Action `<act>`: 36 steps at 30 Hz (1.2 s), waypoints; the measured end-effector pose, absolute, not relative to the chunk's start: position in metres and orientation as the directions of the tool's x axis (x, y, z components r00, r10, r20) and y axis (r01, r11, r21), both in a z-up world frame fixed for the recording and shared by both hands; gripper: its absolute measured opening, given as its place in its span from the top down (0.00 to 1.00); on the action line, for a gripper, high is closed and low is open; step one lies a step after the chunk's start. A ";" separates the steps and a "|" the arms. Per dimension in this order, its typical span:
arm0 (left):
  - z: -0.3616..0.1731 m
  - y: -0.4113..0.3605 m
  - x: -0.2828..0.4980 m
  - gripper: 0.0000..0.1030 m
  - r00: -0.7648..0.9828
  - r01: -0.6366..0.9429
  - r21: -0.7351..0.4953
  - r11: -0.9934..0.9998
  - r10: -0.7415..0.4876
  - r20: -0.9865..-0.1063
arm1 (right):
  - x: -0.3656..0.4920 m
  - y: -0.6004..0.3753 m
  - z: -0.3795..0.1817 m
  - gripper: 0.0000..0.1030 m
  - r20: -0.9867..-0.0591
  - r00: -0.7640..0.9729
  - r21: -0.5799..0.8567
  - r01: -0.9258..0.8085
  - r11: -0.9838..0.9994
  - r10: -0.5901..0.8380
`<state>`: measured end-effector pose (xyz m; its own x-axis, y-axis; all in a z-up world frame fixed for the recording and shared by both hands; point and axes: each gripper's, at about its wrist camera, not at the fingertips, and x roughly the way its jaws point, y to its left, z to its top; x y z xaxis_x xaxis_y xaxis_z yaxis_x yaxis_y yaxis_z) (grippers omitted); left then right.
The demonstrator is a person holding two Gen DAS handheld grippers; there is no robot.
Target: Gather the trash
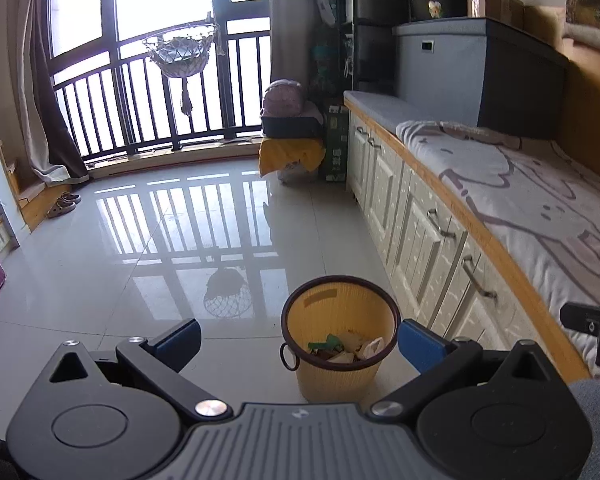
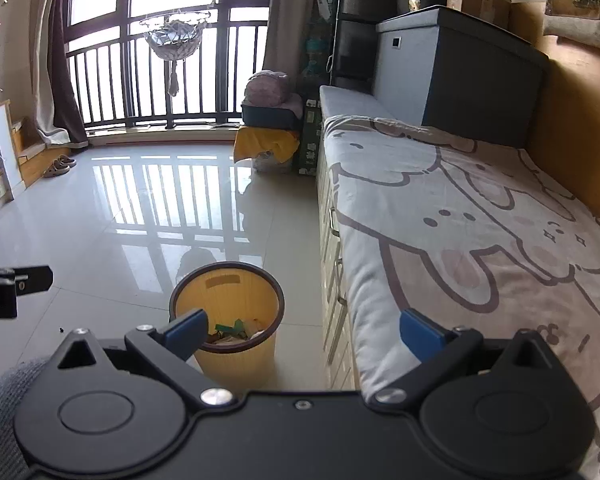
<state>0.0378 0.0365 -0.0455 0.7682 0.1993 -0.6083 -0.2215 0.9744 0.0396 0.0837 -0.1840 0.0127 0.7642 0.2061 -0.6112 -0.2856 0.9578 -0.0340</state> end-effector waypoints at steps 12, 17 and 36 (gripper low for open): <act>-0.053 0.034 0.036 0.00 0.761 -0.196 0.044 0.980 0.180 -0.623 | 0.080 -0.191 0.005 0.00 -0.601 0.780 0.000 -0.218 0.976 0.174; -0.055 0.038 0.037 0.00 0.754 -0.198 0.025 0.980 0.168 -0.635 | 0.079 -0.190 0.004 0.00 -0.600 0.780 0.002 -0.217 0.976 0.175; -0.057 0.035 0.038 0.00 0.754 -0.188 0.026 0.982 0.162 -0.636 | 0.075 -0.191 0.004 0.00 -0.588 0.791 0.002 -0.208 0.978 0.170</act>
